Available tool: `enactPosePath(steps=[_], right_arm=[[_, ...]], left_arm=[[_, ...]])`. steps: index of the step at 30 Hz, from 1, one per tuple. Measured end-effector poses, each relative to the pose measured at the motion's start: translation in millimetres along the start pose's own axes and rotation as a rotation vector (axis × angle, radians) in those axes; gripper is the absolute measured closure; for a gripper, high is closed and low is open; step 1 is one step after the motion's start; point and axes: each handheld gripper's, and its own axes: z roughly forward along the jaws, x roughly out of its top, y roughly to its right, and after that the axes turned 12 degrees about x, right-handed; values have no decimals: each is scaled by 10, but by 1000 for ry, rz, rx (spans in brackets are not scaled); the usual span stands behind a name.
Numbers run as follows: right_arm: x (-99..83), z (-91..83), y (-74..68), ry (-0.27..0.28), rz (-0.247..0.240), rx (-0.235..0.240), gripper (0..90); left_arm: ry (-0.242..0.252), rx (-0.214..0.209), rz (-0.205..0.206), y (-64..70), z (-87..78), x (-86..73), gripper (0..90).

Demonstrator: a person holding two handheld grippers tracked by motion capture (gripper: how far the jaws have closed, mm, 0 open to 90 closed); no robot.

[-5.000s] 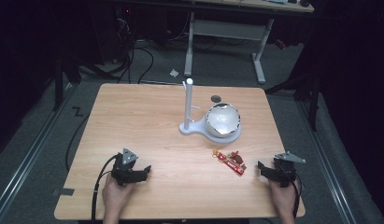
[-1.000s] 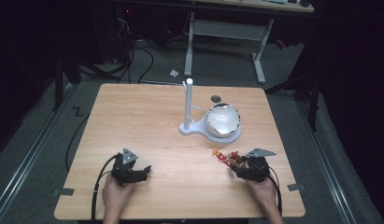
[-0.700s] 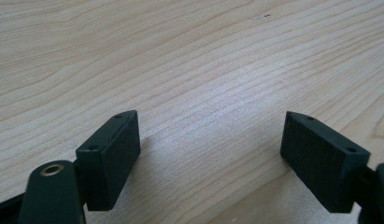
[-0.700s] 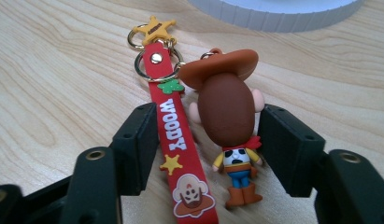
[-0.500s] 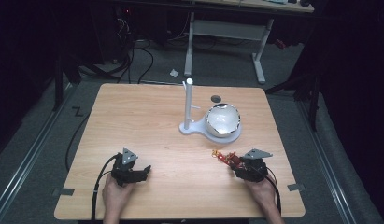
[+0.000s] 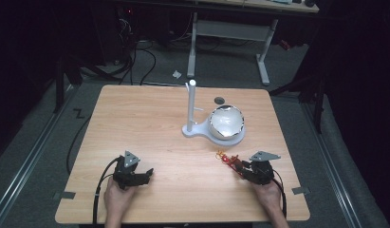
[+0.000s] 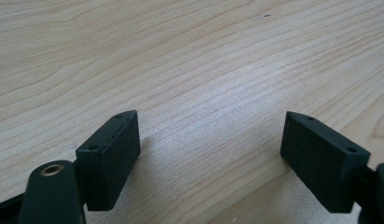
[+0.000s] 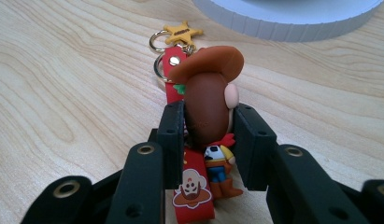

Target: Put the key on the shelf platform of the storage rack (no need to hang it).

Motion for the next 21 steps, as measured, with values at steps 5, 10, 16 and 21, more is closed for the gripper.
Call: enactPosePath(steps=[5,10,16,21], right_arm=[[5,-48,-6,31,-3,4,669],[9,-159,9,83,15,21,670],[80,-325,-16,138,-1,14,670],[165,-459,-1,173,6,27,669]], left_arm=[[1,-1,-2,1,1,0,202],[0,0,0,0,0,0,202],[1,-1,-2,1,1,0,202],[0,0,0,0,0,0,202]])
